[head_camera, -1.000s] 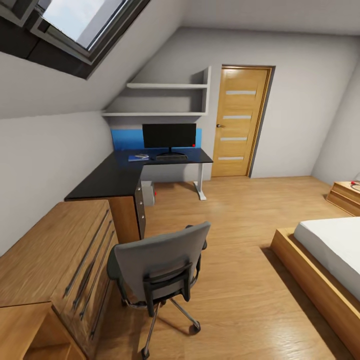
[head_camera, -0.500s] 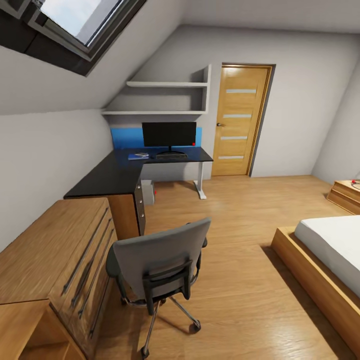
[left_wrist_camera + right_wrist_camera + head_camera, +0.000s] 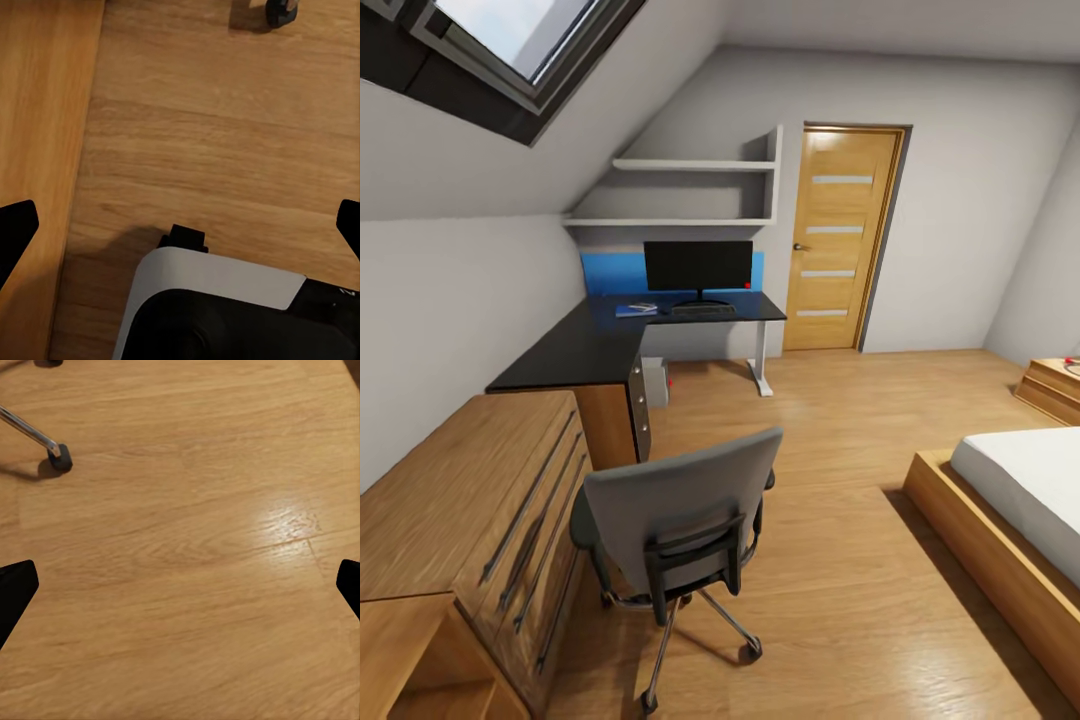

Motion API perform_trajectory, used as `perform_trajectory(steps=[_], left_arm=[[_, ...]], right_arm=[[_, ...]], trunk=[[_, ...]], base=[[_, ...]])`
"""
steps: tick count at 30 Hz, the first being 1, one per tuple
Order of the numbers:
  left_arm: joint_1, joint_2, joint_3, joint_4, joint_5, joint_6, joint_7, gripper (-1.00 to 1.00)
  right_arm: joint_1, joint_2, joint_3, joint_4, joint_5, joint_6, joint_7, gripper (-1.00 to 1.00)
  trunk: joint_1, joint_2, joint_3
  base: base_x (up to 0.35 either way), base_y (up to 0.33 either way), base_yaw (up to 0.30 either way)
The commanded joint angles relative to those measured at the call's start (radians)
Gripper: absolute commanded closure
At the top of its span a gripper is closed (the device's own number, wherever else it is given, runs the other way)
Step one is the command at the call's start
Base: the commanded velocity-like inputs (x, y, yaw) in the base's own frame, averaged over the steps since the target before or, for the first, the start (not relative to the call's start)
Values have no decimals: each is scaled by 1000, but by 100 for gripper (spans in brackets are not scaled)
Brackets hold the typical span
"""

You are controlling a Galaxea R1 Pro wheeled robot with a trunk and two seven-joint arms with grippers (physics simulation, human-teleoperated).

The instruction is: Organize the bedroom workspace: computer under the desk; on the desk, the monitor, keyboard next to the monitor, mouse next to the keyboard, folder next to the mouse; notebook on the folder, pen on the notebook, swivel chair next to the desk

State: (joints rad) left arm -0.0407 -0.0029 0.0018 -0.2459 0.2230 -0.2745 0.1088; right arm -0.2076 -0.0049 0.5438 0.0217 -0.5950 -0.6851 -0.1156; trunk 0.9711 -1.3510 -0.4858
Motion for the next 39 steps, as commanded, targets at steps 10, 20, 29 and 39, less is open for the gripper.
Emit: perform_trajectory(steps=[10, 20, 29, 39], left_arm=[[-1, 0, 0, 0, 4, -3, 2, -100], [0, -1, 0, 0, 4, -3, 2, -100], [-1, -1, 0, 0, 4, -3, 2, -100], [-1, -1, 0, 0, 4, -3, 2, -100]], right_arm=[[-1, -1, 8, 2, 0, -2, -7, -100], [-1, -1, 8, 2, 0, -1, -7, -100], [-1, -1, 8, 2, 0, -1, -7, -100], [-1, -2, 8, 2, 0, -5, -7, -100]], trunk=[[38, -71, -38], [77, -141, -85], [111, -204, -127], [150, -274, -173]], base=[[0, 0, 0], [0, 0, 0], [0, 0, 0], [0, 0, 0]])
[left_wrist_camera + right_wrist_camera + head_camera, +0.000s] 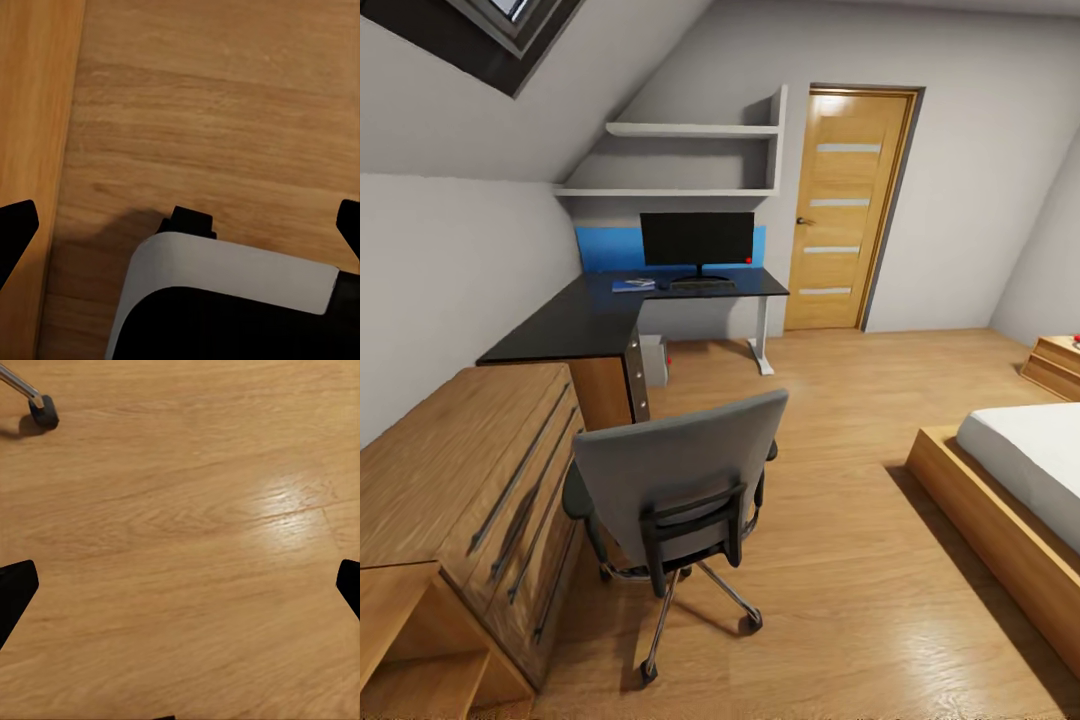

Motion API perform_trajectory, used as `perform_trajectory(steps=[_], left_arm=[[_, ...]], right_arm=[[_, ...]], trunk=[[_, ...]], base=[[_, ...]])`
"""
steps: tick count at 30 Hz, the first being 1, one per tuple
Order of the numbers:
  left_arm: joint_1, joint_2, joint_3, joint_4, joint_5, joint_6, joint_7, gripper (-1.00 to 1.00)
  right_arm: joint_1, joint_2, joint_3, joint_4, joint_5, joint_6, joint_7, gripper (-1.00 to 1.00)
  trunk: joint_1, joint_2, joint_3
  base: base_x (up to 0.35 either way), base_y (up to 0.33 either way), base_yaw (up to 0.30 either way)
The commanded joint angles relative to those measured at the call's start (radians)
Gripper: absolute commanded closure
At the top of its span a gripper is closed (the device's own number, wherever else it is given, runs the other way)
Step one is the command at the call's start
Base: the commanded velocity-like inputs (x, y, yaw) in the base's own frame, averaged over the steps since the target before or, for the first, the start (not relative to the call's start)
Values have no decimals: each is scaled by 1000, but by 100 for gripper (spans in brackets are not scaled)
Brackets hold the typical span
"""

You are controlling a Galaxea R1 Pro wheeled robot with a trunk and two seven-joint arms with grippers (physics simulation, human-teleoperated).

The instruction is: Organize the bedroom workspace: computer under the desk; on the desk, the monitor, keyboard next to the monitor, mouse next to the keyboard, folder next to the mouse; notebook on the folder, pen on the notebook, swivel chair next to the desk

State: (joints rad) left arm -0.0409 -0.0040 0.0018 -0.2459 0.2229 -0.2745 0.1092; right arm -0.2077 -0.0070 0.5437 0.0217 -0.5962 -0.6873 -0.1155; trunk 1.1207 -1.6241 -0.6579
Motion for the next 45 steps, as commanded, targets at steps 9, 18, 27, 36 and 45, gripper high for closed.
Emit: perform_trajectory(steps=[9, 18, 27, 36, 45], left_arm=[[0, -1, 0, 0, 4, -3, 1, -100], [0, -1, 0, 1, 4, -3, 1, -100], [0, 0, 0, 1, 4, -3, 1, -100], [0, 0, 0, 0, 4, -3, 1, -100], [0, 1, 0, 0, 4, -3, 3, -100]], right_arm=[[-1, 0, 9, 3, 1, -3, -7, -100], [-1, 0, 9, 3, 1, -3, -7, -100], [-1, 0, 9, 3, 1, -3, -7, -100], [-1, 0, 9, 3, 1, -2, -7, -100], [-1, 1, 9, 3, 1, -2, -7, -100]], trunk=[[35, -64, -24], [69, -127, -50], [104, -190, -67], [138, -253, -82], [173, -316, -108]], base=[[0, 0, 0], [0, 0, 0], [0, 0, 0], [0, 0, 0], [0, 0, 0]])
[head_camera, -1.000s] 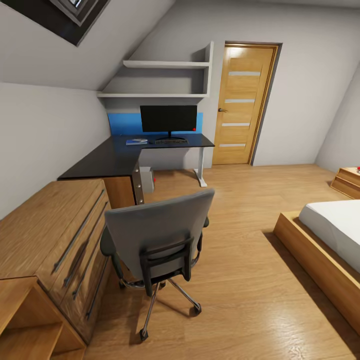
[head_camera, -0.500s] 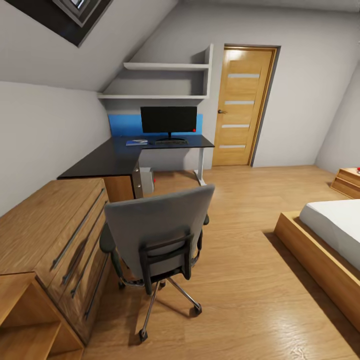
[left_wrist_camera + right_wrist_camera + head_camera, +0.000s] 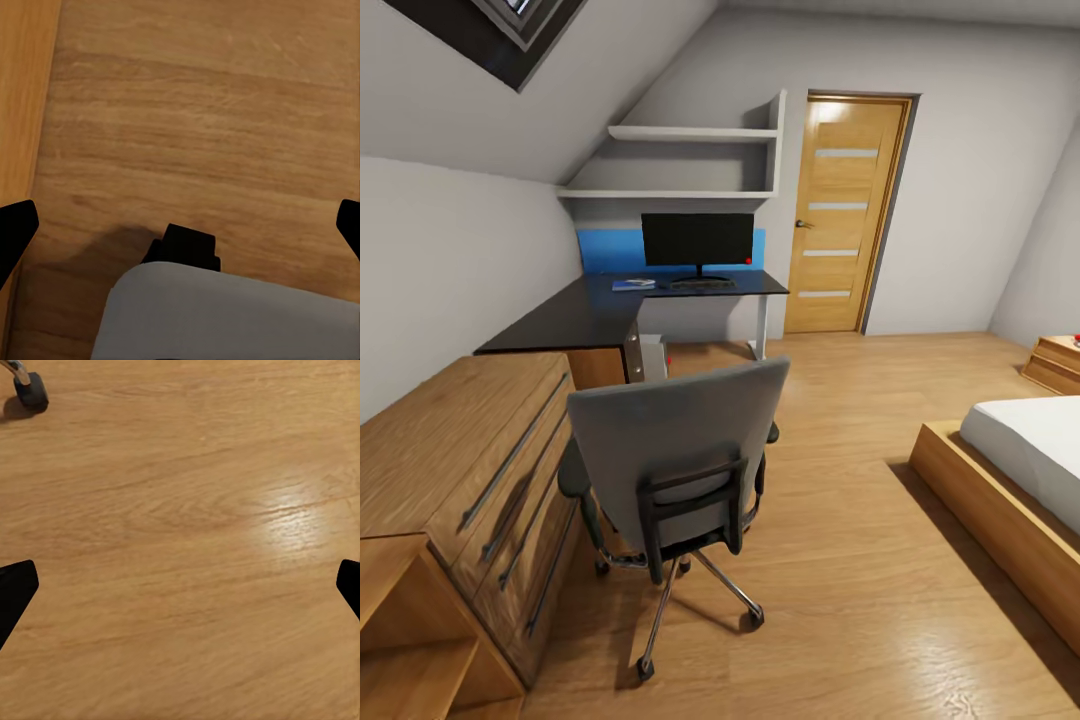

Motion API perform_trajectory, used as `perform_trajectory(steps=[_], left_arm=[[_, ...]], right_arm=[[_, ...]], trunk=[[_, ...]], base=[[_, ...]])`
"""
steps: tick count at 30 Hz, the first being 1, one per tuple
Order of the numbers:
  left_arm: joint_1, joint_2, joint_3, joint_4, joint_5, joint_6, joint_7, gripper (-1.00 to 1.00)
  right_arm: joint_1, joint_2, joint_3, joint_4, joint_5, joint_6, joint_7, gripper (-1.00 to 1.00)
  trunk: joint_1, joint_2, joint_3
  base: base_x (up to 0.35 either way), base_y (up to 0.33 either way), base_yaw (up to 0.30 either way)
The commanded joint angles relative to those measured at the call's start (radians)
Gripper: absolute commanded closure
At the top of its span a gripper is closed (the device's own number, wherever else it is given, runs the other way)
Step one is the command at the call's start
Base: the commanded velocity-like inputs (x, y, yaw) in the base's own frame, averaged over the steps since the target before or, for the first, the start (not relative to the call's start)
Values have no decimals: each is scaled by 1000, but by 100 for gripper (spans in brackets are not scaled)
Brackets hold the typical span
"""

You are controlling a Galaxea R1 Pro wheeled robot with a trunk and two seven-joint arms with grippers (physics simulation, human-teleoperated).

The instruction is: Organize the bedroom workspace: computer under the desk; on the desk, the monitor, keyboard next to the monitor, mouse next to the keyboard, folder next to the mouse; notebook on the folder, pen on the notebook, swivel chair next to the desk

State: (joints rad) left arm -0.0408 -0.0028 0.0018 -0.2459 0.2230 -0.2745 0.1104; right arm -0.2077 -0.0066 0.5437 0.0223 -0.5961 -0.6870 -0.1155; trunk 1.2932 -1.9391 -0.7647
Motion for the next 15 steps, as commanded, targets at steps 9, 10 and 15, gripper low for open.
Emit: perform_trajectory(steps=[9, 10, 15], left_arm=[[-20, 1, 0, -334, 4, 273, 29, -100], [-36, 1, 0, -352, 4, 298, 35, -100], [-118, -12, 0, -377, 5, 338, 81, -100]], right_arm=[[-21, -3, 11, -217, 3, 20, -29, -100], [-44, -3, 11, -233, 3, 35, -41, -100], [-204, -4, 10, -251, 2, 176, -84, -100]], trunk=[[34, -64, -29], [38, -71, -32], [57, -106, -48]], base=[[0, 0, 0], [0, 0, 0], [0, 0, 0]])
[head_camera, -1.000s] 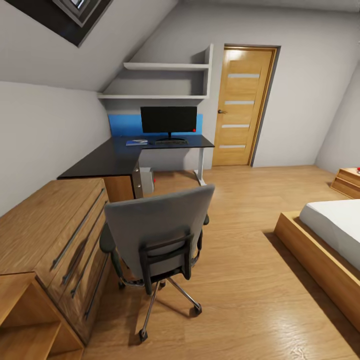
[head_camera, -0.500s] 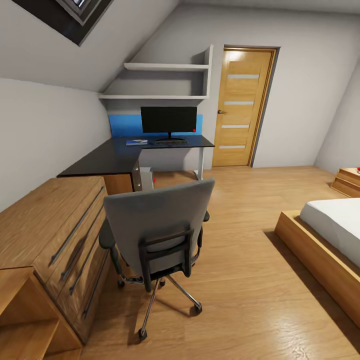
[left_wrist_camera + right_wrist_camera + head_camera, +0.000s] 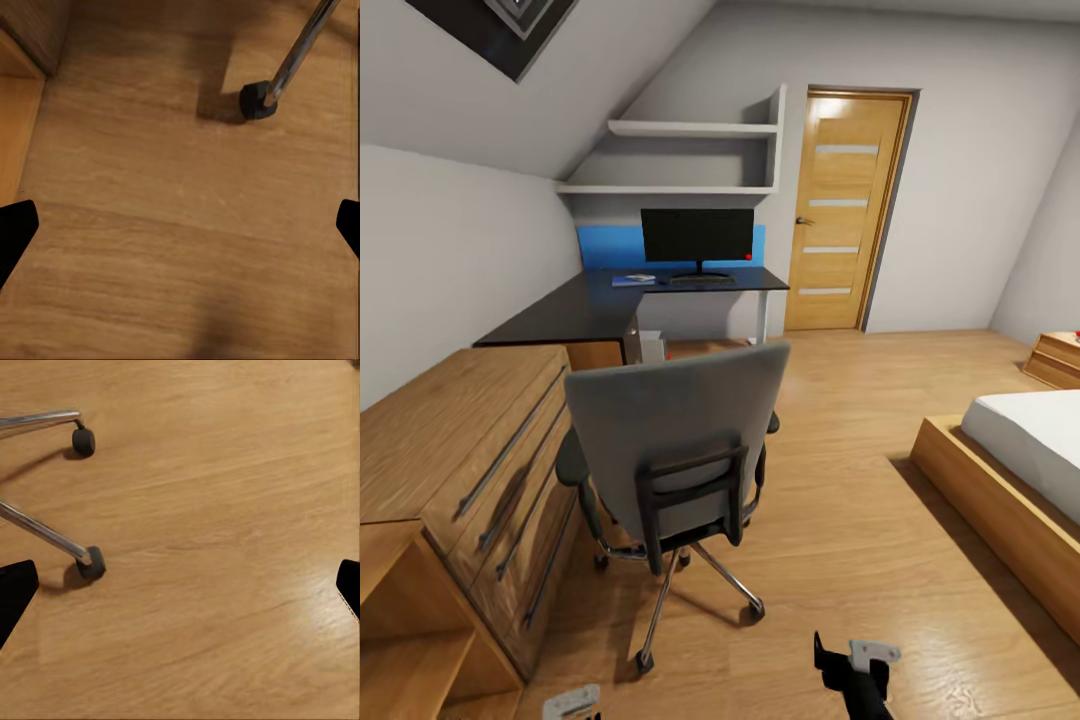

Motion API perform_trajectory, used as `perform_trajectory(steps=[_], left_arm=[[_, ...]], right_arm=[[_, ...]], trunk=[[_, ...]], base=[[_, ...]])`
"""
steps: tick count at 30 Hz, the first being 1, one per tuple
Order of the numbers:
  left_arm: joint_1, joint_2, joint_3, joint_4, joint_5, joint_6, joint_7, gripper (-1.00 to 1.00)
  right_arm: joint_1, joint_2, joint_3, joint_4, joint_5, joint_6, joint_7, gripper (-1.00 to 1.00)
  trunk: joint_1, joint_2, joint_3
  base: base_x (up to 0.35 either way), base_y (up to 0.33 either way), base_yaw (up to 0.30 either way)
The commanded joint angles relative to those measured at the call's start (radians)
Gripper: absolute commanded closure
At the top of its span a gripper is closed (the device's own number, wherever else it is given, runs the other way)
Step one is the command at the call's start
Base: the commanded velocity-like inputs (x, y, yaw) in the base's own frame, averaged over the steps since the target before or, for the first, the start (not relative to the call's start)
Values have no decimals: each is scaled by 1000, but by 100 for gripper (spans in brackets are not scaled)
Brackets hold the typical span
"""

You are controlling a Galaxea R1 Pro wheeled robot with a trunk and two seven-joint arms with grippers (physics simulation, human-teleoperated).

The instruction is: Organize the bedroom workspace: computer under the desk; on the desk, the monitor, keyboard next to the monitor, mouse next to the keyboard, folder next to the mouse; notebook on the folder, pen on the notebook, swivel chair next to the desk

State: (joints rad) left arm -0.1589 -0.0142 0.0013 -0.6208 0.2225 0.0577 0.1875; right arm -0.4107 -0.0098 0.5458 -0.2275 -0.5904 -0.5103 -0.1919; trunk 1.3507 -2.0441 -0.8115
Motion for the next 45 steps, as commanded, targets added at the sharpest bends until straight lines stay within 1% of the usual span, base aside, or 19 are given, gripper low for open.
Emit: perform_trajectory(steps=[1, 3, 5, 10, 12, 15, 17, 18, 20, 23, 24, 25, 26, 27, 30, 31, 33, 39, 45], left_arm=[[-23, -4, 0, -4, 6, 9, 16, -100], [-67, -12, 0, -6, 6, 12, 34, -100], [-100, -15, 0, -6, 6, 14, 46, -100], [-179, -19, 0, -7, 7, 19, 81, -100], [-209, -20, 0, -7, 7, 21, 104, -100], [-227, -20, 0, -10, 7, 21, 119, -100], [-243, -21, 1, -20, 17, 21, 129, -100], [-245, -22, 1, -24, 21, 21, 130, -100], [-251, -25, 2, -36, 45, 19, 131, -100], [-253, -26, 3, -41, 54, 14, 128, -100], [-253, -27, 1, -45, 56, 10, 124, -100], [-254, -31, -8, -49, 55, 3, 122, -100], [-254, -37, -21, -49, 54, -5, 122, -100], [-254, -53, -54, -46, 52, -40, 124, -100], [-254, -67, -77, -44, 50, -79, 127, -100], [-254, -80, -90, -43, 49, -107, 128, -100], [-254, -89, -97, -42, 48, -125, 129, -100], [-254, -102, -105, -40, 48, -136, 130, -100], [-254, -106, -108, -40, 46, -138, 130, -100]], right_arm=[[-36, -1, 8, -4, -4, 36, -12, -100], [-99, -1, 8, -8, -5, 85, -17, -100], [-139, 0, 8, -9, -5, 104, -18, -100], [-200, 4, 7, -14, -4, 127, -17, -100], [-236, 5, 7, -14, -4, 136, -14, -100], [-264, 5, 7, -15, -4, 155, -8, -100], [-288, 6, 9, -34, -4, 187, 7, -100], [-291, 6, 11, -43, -4, 192, 11, -100], [-300, 8, 24, -79, 4, 205, 29, -100], [-301, 7, 41, -92, 34, 202, 60, -100], [-298, 6, 48, -97, 69, 161, 105, -100], [-295, 7, 50, -98, 83, 121, 126, -100], [-292, 8, 53, -98, 93, 102, 135, -100], [-285, 17, 57, -98, 120, 86, 142, -100], [-279, 29, 58, -97, 149, 76, 144, -100], [-273, 37, 59, -96, 176, 72, 146, -100], [-269, 42, 59, -95, 198, 68, 148, -100], [-261, 48, 60, -95, 212, 66, 150, -100], [-258, 49, 60, -95, 214, 65, 152, -100]], trunk=[[4, -8, -4], [11, -22, -11], [19, -36, -17], [38, -71, -33], [46, -85, -39], [57, -106, -48], [65, -120, -54], [69, -127, -58], [77, -141, -64], [88, -162, -73], [92, -169, -76], [96, -176, -80], [100, -183, -83], [103, -190, -86], [115, -211, -95], [119, -218, -98], [126, -232, -105], [149, -274, -123], [172, -316, -142]], base=[[0, 0, 0], [0, 0, 0], [0, 0, 0], [0, 0, 0], [0, 0, 0], [0, 0, 0], [0, 0, 0], [0, 0, 0], [0, 0, 0], [0, 0, 0], [0, 0, 0], [0, 0, 0], [0, 0, 0], [0, 0, 0], [0, 0, 0], [0, 0, 0], [0, 0, 0], [0, 0, 0], [0, 0, 0]])
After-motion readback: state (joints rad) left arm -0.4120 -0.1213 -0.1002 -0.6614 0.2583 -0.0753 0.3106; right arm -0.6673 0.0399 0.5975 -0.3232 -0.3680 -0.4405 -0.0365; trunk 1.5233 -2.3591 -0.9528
